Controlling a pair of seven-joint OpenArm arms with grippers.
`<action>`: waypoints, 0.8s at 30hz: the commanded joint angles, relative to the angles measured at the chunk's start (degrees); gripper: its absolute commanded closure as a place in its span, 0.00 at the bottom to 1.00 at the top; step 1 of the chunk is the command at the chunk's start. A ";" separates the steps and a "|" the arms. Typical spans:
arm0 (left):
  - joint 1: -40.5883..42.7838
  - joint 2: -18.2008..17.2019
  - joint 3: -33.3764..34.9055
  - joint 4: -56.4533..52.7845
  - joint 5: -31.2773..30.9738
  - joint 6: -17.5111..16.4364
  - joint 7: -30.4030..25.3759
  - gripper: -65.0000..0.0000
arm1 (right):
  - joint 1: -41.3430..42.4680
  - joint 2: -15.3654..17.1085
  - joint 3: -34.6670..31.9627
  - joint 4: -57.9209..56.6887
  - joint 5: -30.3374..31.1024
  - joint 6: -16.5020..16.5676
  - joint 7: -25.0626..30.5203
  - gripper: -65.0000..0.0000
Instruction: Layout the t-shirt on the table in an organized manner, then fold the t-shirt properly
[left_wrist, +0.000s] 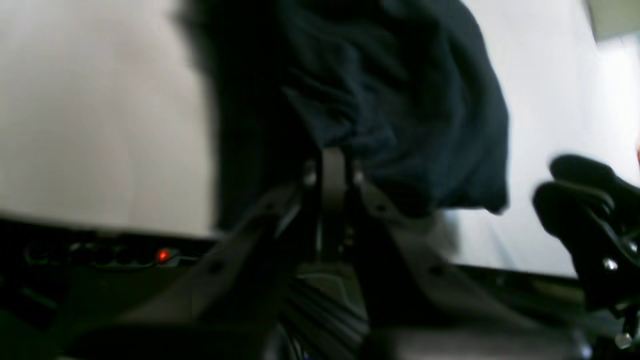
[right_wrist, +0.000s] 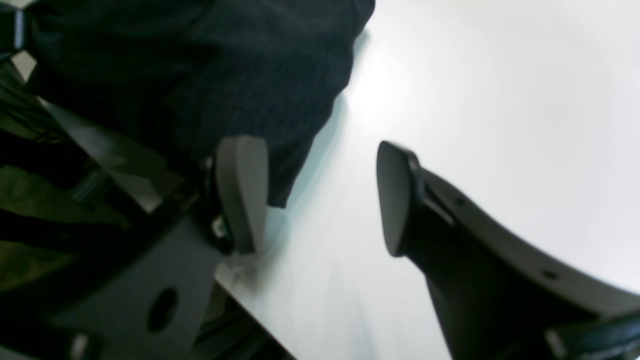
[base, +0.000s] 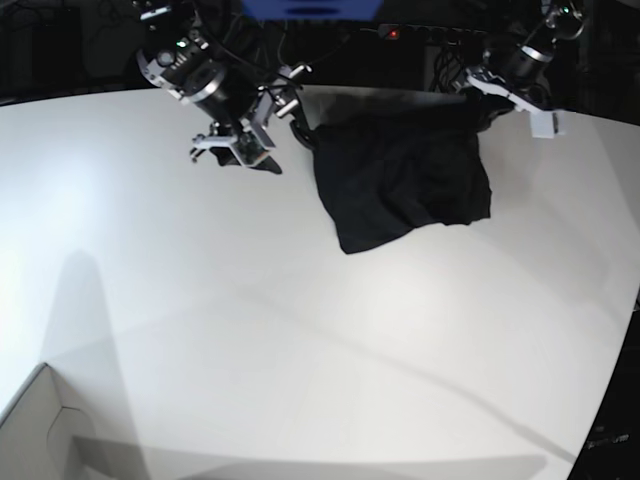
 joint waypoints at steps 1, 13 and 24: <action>0.49 0.17 -1.40 0.68 -1.16 -2.96 -0.65 1.00 | -0.22 -0.05 0.01 1.09 0.88 0.61 1.49 0.46; -1.71 0.09 -6.41 -9.61 -0.72 -10.87 -1.35 1.00 | -0.31 -0.32 -0.25 1.09 0.88 0.61 1.49 0.46; -5.32 -0.44 -12.66 -12.33 -0.72 -10.96 -0.56 1.00 | -1.54 -0.14 -0.16 1.09 0.88 0.61 1.58 0.46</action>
